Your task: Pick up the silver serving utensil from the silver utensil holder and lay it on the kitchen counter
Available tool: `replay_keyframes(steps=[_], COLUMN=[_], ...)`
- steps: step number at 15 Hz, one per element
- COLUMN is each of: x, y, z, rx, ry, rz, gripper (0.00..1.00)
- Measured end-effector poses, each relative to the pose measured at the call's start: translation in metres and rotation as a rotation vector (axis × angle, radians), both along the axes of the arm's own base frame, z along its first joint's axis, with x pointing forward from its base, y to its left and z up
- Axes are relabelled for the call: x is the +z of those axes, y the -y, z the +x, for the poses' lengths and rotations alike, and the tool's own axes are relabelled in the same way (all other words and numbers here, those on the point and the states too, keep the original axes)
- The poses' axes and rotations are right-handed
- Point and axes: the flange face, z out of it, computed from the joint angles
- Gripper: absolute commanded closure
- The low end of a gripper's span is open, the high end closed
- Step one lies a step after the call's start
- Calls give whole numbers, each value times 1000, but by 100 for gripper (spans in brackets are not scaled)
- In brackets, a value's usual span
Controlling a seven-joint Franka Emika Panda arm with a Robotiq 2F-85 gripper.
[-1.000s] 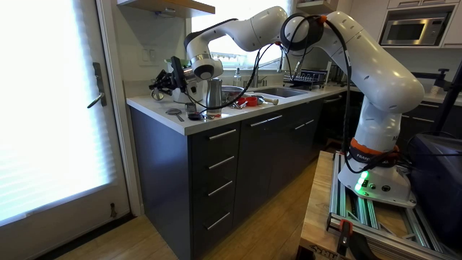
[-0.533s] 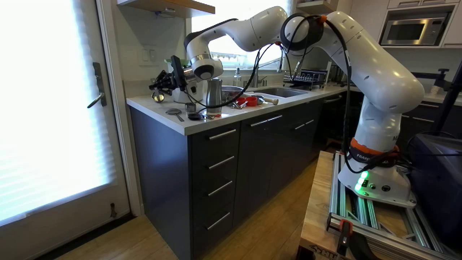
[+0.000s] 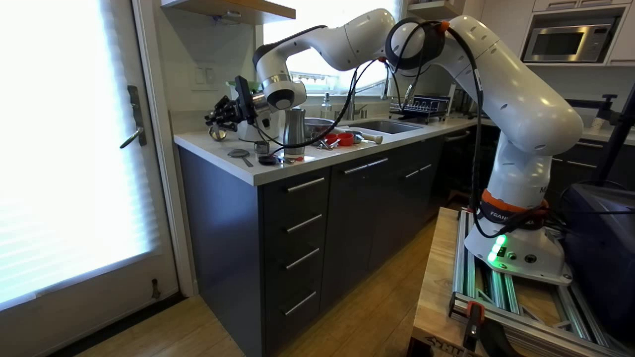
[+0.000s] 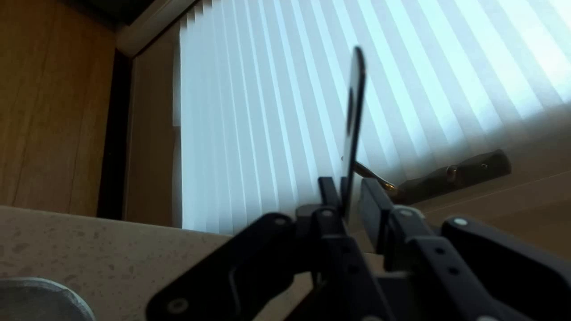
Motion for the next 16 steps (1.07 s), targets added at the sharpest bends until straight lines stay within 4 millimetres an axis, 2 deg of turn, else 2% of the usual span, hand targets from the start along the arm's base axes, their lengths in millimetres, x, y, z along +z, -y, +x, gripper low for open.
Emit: replay_keyframes(steps=[4, 7, 16], x=[0, 0, -1], y=[0, 1, 6], z=[0, 0, 0], rx=[-3, -6, -16], ry=[-5, -8, -17], rz=[7, 10, 16], gripper=[17, 0, 0])
